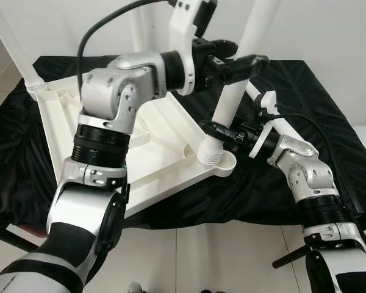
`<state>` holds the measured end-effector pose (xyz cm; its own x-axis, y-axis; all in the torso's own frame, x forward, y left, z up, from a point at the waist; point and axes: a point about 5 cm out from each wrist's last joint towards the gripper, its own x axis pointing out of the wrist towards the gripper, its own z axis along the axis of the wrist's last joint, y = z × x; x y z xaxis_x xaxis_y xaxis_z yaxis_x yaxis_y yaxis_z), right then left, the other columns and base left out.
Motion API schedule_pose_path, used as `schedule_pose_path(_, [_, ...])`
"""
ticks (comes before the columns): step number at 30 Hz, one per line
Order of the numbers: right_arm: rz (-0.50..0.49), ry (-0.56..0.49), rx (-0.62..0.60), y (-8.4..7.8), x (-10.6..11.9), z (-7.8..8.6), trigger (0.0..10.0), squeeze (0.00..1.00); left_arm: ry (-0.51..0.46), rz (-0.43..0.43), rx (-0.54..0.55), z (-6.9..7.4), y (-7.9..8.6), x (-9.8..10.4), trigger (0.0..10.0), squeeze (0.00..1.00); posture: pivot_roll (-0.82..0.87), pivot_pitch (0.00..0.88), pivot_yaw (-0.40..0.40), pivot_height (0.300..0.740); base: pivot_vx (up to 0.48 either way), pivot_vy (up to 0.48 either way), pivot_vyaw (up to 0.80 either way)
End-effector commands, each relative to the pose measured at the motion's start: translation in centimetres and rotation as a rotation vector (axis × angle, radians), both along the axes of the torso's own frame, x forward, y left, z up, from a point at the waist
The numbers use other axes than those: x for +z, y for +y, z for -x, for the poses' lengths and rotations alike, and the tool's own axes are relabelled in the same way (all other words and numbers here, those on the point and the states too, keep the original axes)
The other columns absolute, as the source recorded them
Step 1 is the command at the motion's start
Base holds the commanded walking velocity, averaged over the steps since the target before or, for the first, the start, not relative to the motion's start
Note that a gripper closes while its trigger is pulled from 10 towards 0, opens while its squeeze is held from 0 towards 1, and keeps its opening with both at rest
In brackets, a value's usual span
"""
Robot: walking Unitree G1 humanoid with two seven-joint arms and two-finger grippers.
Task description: Building children table
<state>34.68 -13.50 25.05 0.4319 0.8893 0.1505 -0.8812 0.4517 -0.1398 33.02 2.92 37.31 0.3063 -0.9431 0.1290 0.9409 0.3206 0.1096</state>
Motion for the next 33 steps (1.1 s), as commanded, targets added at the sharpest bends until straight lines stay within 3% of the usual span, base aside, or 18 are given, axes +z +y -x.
schedule_pose_path(1, [0.034, -0.028, 0.042, 0.42, 0.47, 0.24, 10.0, 0.00, -0.027, -0.034, -0.063, 0.32, -0.50, 0.22, 10.0, 0.00, -0.03, 0.064, 0.027, 0.740, 0.000, 0.000, 0.00])
schedule_pose_path(10, [0.059, -0.030, 0.064, 0.46, 0.30, 0.48, 10.0, 0.00, -0.008, -0.062, -0.060, 0.06, -0.70, 0.28, 10.0, 0.00, -0.03, 0.056, 0.028, 0.740, 0.000, 0.000, 0.00])
schedule_pose_path(11, [0.064, -0.030, 0.067, 0.42, 0.20, 0.54, 10.0, 0.00, -0.004, -0.069, -0.065, 0.04, -0.72, 0.28, 4.4, 0.00, -0.03, 0.054, 0.029, 0.740, 0.000, 0.000, 0.00])
schedule_pose_path(12, [0.068, -0.029, 0.067, 0.37, 0.14, 0.55, 10.0, 0.00, 0.002, -0.078, -0.070, 0.01, -0.70, 0.27, 0.0, 0.00, -0.03, 0.052, 0.030, 0.740, 0.000, 0.000, 0.00])
schedule_pose_path(33, [0.044, -0.033, 0.030, 0.05, 0.56, 0.11, 10.0, 0.00, -0.020, -0.090, -0.061, -0.45, -0.08, 1.16, 0.0, 0.00, -0.03, 0.051, 0.029, 0.740, 0.000, 0.000, 0.00])
